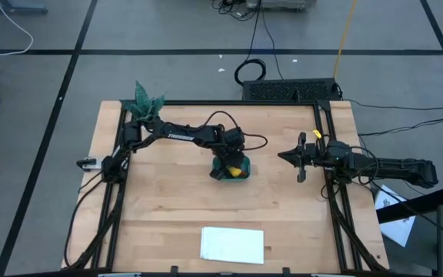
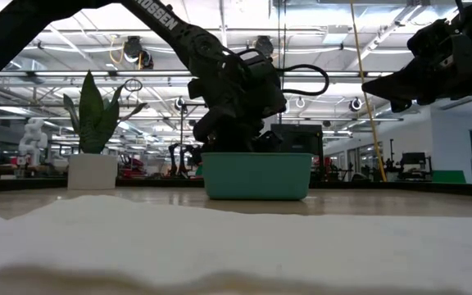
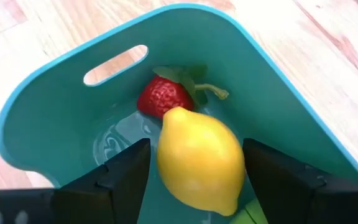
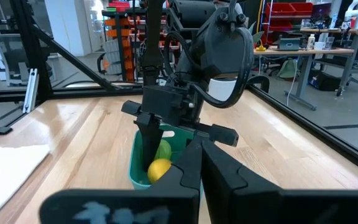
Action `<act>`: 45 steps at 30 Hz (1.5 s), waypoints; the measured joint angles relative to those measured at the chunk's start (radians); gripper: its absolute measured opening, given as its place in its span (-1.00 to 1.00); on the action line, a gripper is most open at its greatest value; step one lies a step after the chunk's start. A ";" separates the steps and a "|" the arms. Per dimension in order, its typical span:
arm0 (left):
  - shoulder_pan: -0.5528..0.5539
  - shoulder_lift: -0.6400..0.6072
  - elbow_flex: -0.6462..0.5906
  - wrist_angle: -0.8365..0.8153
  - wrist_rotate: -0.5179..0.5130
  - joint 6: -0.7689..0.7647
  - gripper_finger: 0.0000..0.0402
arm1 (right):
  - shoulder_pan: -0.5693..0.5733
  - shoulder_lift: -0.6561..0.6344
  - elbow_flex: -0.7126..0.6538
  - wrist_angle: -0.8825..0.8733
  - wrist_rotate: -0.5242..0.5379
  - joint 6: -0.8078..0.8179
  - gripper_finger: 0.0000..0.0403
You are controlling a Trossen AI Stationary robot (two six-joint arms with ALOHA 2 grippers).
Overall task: Pick and placing Produce into tupperware
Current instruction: Put the yellow lemon into the green bin, then return to Home Position
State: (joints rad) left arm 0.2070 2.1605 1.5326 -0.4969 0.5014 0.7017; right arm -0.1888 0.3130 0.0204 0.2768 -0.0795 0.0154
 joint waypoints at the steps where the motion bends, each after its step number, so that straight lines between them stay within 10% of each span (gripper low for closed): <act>1: 0.000 0.000 0.000 0.000 -0.003 0.000 0.29 | 0.000 0.000 0.000 0.000 0.000 0.000 -1.00; 18: -0.010 -0.079 0.016 -0.009 -0.091 -0.014 0.30 | 0.000 0.000 0.000 0.002 0.000 0.007 -1.00; 27: -0.044 -0.315 0.017 -0.137 -0.323 -0.092 0.25 | 0.000 0.000 0.000 0.010 0.000 0.022 -1.00; 39: -0.144 -0.652 0.018 -0.441 -0.469 -0.310 -0.88 | 0.001 -0.003 0.019 0.004 -0.004 0.029 -1.00; 45: -0.224 -0.742 -0.010 -0.493 -0.545 -0.383 -0.97 | 0.001 -0.005 0.037 0.001 -0.045 0.048 -1.00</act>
State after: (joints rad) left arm -0.0175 1.4181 1.5228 -0.9899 -0.0439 0.3191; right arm -0.1883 0.3076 0.0578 0.2779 -0.1246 0.0635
